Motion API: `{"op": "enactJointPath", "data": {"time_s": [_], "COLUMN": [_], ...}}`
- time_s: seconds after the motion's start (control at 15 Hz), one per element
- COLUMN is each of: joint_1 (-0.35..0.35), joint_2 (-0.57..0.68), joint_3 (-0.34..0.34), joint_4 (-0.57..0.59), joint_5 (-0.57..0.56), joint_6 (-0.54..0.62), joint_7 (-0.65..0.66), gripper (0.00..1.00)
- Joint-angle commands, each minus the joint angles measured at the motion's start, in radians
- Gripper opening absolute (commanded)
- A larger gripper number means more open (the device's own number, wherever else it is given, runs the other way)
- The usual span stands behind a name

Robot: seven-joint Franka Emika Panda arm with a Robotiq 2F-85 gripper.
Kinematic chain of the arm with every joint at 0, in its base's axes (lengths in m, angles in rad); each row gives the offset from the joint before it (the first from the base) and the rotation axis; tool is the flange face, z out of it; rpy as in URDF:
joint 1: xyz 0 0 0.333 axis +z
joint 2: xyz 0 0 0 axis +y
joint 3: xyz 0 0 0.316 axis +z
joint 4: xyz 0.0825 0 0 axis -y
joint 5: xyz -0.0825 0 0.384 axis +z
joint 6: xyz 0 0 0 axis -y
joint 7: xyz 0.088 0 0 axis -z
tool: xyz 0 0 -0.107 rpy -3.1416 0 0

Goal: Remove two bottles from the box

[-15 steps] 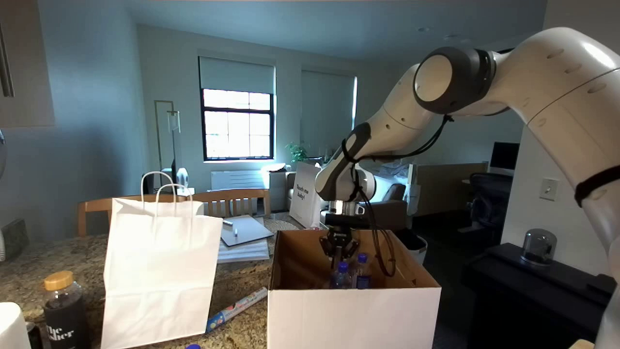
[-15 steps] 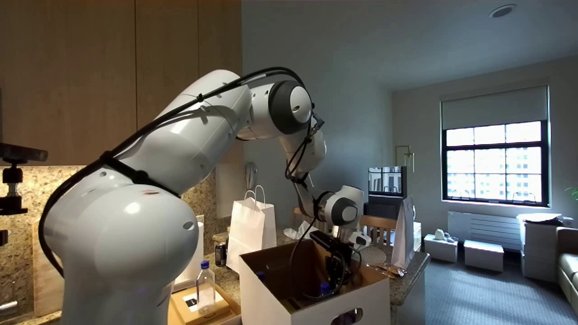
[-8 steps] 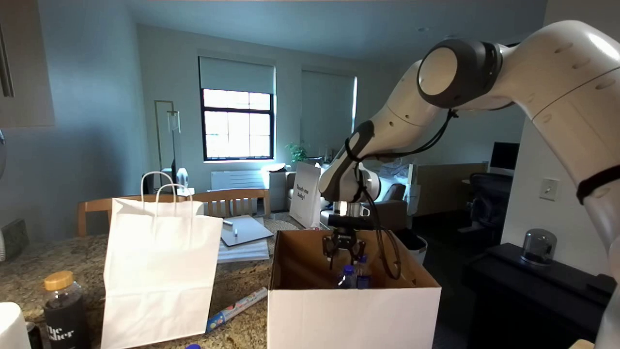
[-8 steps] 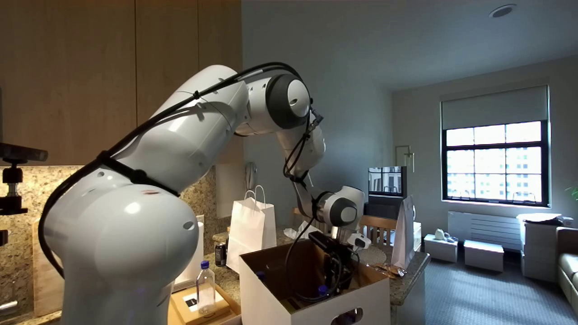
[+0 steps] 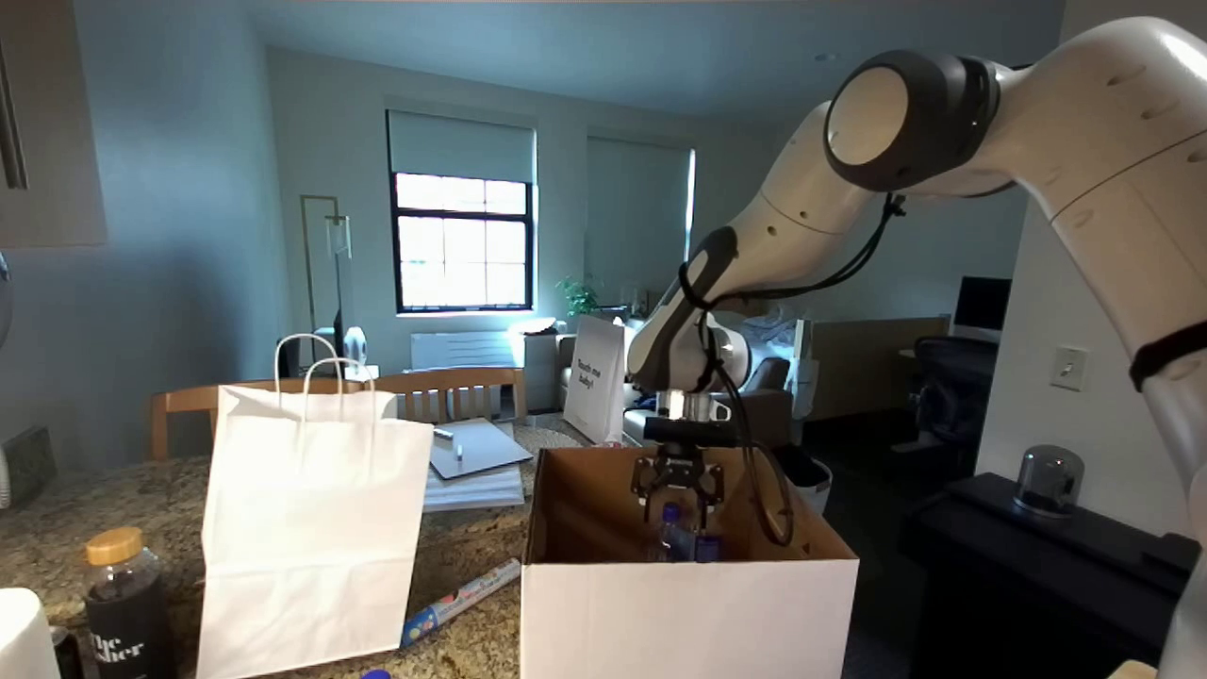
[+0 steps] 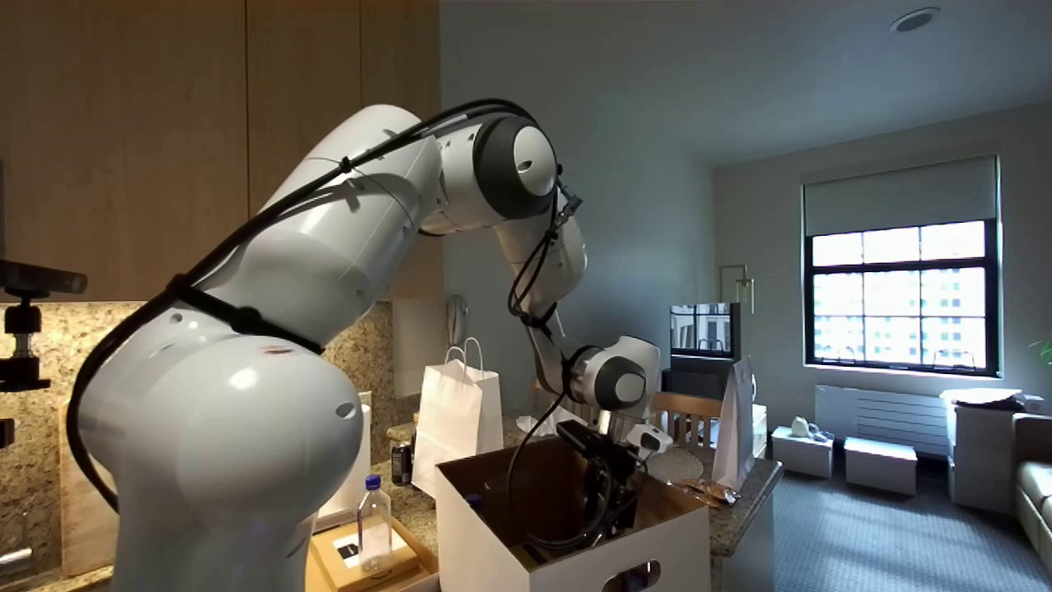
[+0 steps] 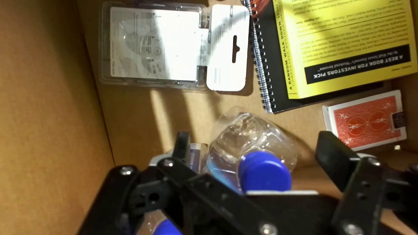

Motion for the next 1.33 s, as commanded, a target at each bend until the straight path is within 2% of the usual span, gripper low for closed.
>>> {"op": "enactJointPath", "data": {"time_s": [0.0,0.53,0.87,0.93,1.07,1.27], "joint_1": [0.016,0.023,0.026,0.025,0.024,0.028], "joint_2": [-0.064,-0.068,-0.077,-0.076,-0.073,-0.071], "joint_3": [-0.011,-0.017,-0.023,-0.024,-0.028,-0.032], "joint_4": [-0.073,-0.063,-0.069,-0.068,-0.060,-0.054], "joint_5": [0.017,0.006,0.002,0.003,0.003,-0.001], "joint_6": [0.034,0.029,0.030,0.026,0.018,0.015], "joint_7": [0.038,0.058,0.066,0.068,0.082,0.100], "gripper": [0.68,0.14,0.03,0.31,0.29,0.47]}}
